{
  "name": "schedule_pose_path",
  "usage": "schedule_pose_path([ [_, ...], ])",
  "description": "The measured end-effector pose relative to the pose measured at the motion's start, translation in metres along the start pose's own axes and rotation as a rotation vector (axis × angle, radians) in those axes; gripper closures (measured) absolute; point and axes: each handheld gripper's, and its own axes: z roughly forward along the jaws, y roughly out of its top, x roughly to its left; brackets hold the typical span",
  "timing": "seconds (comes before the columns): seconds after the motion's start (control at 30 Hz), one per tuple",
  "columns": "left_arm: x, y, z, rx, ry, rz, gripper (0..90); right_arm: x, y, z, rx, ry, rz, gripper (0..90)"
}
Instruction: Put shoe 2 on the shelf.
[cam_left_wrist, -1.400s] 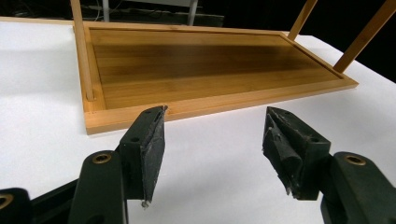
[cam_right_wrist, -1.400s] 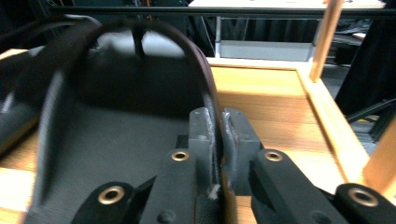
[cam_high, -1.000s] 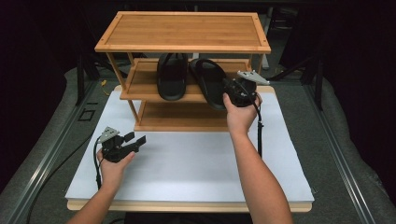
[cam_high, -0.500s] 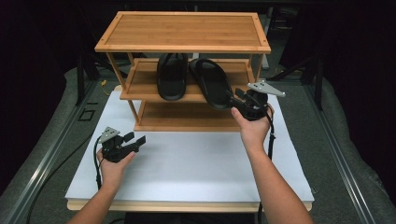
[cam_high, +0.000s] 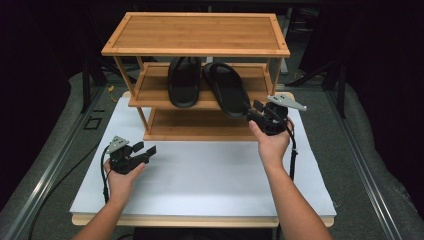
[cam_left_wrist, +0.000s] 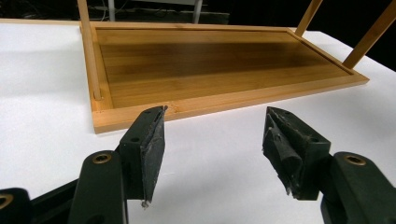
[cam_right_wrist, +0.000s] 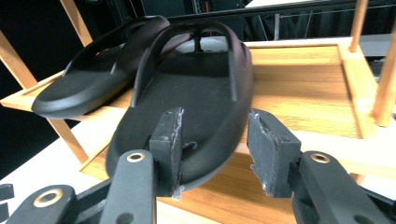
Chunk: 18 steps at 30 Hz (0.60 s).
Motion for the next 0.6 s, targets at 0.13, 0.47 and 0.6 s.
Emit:
schedule_pose_path([
  [0.13,0.0,0.0,0.0,-0.002,0.0,-0.001,39.0,0.011,-0.003,0.006,-0.011,-0.008,-0.031,54.3],
  [0.47,0.001,0.0,0.0,-0.003,-0.001,-0.003,39.0,0.029,-0.007,0.024,-0.057,-0.083,-0.019,54.5],
  [0.6,0.001,0.0,0.0,-0.002,-0.003,-0.002,39.0,0.031,-0.007,0.033,-0.073,-0.091,-0.009,54.8],
])
